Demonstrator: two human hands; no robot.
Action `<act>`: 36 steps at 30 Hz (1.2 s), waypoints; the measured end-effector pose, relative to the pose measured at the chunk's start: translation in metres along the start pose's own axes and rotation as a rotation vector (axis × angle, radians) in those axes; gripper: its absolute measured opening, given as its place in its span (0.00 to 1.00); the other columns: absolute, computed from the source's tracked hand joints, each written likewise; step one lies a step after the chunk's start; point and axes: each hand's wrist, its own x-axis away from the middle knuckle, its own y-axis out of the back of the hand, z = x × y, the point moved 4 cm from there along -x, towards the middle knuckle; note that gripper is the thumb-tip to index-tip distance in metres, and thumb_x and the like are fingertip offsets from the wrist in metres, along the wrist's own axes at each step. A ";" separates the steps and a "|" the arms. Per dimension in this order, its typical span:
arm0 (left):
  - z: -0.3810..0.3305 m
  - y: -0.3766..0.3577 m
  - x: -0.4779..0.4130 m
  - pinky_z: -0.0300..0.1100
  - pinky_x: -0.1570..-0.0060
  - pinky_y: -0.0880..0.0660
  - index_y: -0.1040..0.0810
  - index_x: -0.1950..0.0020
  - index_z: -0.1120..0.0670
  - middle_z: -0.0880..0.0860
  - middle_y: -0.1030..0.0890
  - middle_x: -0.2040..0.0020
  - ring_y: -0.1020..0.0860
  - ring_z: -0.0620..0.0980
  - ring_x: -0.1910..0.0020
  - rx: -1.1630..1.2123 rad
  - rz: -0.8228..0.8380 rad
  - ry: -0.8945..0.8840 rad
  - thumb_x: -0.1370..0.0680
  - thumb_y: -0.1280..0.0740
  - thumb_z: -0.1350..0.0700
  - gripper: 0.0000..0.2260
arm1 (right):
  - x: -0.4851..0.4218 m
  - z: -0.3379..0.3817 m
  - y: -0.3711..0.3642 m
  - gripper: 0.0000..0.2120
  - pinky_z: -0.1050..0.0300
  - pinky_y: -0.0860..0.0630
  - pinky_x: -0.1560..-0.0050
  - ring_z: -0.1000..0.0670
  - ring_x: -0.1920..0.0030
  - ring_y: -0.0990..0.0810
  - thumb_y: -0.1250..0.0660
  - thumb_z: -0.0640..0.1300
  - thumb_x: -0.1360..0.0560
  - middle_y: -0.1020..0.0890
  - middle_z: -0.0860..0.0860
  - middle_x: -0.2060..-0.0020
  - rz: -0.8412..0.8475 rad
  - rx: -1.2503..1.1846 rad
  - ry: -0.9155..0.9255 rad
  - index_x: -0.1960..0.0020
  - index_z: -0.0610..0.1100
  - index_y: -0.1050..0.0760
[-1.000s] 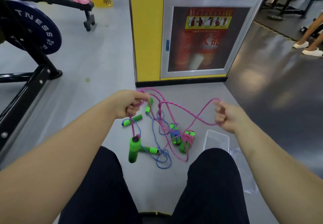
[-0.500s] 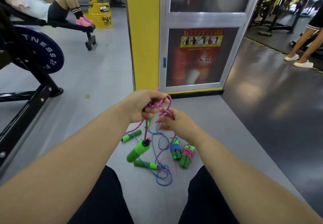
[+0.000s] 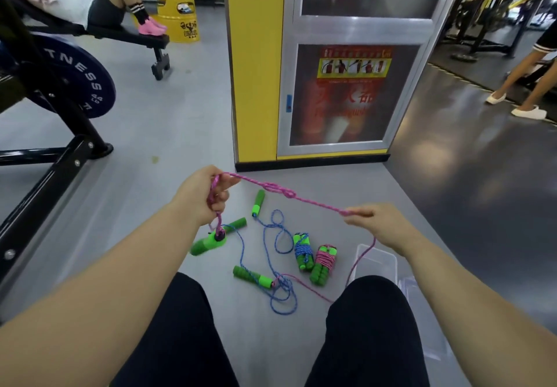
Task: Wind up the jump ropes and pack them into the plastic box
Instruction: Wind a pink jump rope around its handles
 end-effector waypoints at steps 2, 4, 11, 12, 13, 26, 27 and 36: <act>-0.004 -0.020 0.010 0.30 0.84 0.47 0.31 0.68 0.55 0.53 0.16 0.63 0.35 0.43 0.81 -0.012 0.103 -0.027 0.25 0.44 0.59 0.11 | -0.002 -0.025 -0.001 0.14 0.64 0.29 0.47 0.55 0.50 0.22 0.32 0.48 0.26 0.18 0.48 0.45 0.107 0.309 -0.183 0.43 0.45 0.20; -0.008 -0.041 0.021 0.31 0.82 0.47 0.30 0.67 0.55 0.53 0.15 0.61 0.35 0.43 0.81 -0.024 0.184 -0.041 0.24 0.44 0.59 0.12 | 0.000 -0.029 -0.011 0.22 0.57 0.34 0.36 0.49 0.36 0.28 0.32 0.51 0.26 0.26 0.48 0.34 0.269 0.540 -0.223 0.34 0.47 0.28; -0.011 -0.090 0.044 0.32 0.82 0.48 0.24 0.78 0.55 0.53 0.15 0.60 0.38 0.42 0.82 -0.104 0.357 -0.012 0.24 0.45 0.59 0.23 | -0.009 0.057 -0.073 0.33 0.56 0.38 0.37 0.55 0.33 0.31 0.39 0.62 0.28 0.27 0.54 0.34 0.276 -0.328 -0.006 0.26 0.53 0.42; -0.010 -0.092 0.045 0.31 0.82 0.48 0.24 0.78 0.55 0.53 0.15 0.61 0.38 0.42 0.82 -0.101 0.371 0.001 0.24 0.44 0.59 0.23 | -0.012 0.063 -0.081 0.32 0.56 0.36 0.39 0.54 0.35 0.28 0.40 0.63 0.28 0.23 0.52 0.39 0.268 -0.433 -0.002 0.28 0.51 0.38; -0.009 -0.091 0.046 0.31 0.82 0.48 0.24 0.78 0.55 0.53 0.16 0.62 0.38 0.42 0.82 -0.096 0.382 0.010 0.24 0.44 0.59 0.23 | -0.014 0.064 -0.086 0.28 0.55 0.34 0.41 0.54 0.40 0.24 0.39 0.61 0.27 0.19 0.52 0.45 0.250 -0.519 -0.002 0.31 0.49 0.34; 0.013 -0.023 0.000 0.28 0.84 0.48 0.28 0.65 0.53 0.49 0.22 0.70 0.41 0.43 0.84 -0.097 -0.076 -0.027 0.24 0.40 0.52 0.11 | -0.011 0.039 -0.059 0.06 0.65 0.37 0.77 0.55 0.76 0.36 0.37 0.42 0.22 0.27 0.49 0.69 0.018 -0.475 -0.084 0.46 0.45 0.29; 0.021 -0.014 -0.003 0.27 0.83 0.47 0.29 0.64 0.53 0.49 0.24 0.68 0.41 0.43 0.83 -0.148 -0.138 0.009 0.23 0.39 0.48 0.12 | -0.010 0.040 -0.056 0.09 0.66 0.39 0.77 0.55 0.75 0.37 0.38 0.42 0.22 0.25 0.49 0.69 0.036 -0.414 -0.058 0.43 0.46 0.31; 0.050 -0.057 0.023 0.37 0.64 0.33 0.25 0.39 0.46 0.45 0.21 0.48 0.25 0.39 0.59 -0.736 0.219 -0.240 0.29 0.27 0.48 0.19 | -0.004 0.075 -0.065 0.09 0.65 0.29 0.56 0.54 0.59 0.22 0.43 0.45 0.20 0.16 0.51 0.62 0.192 0.220 0.197 0.52 0.44 0.25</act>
